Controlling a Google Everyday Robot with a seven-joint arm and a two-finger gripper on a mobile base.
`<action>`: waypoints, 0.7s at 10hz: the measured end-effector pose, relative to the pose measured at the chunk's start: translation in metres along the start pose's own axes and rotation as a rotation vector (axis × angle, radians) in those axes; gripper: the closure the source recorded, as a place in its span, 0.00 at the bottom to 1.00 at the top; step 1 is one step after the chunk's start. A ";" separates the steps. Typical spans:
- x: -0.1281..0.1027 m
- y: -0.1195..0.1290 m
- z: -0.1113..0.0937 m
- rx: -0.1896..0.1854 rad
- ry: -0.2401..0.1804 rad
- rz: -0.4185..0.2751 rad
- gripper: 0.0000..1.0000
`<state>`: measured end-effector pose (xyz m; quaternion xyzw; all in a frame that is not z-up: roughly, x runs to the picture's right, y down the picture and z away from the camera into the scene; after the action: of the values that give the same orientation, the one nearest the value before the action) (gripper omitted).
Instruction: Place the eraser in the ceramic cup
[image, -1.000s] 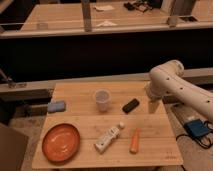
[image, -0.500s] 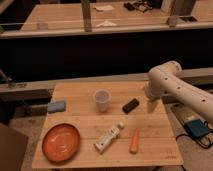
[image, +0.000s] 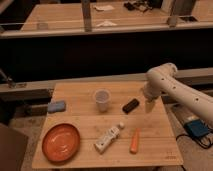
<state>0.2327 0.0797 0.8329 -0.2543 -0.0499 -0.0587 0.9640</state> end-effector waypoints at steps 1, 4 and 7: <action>-0.002 -0.002 0.009 -0.001 -0.006 -0.008 0.20; 0.001 -0.005 0.018 -0.005 -0.009 -0.017 0.20; -0.003 -0.009 0.036 -0.027 -0.021 -0.035 0.20</action>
<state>0.2259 0.0906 0.8683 -0.2669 -0.0635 -0.0735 0.9588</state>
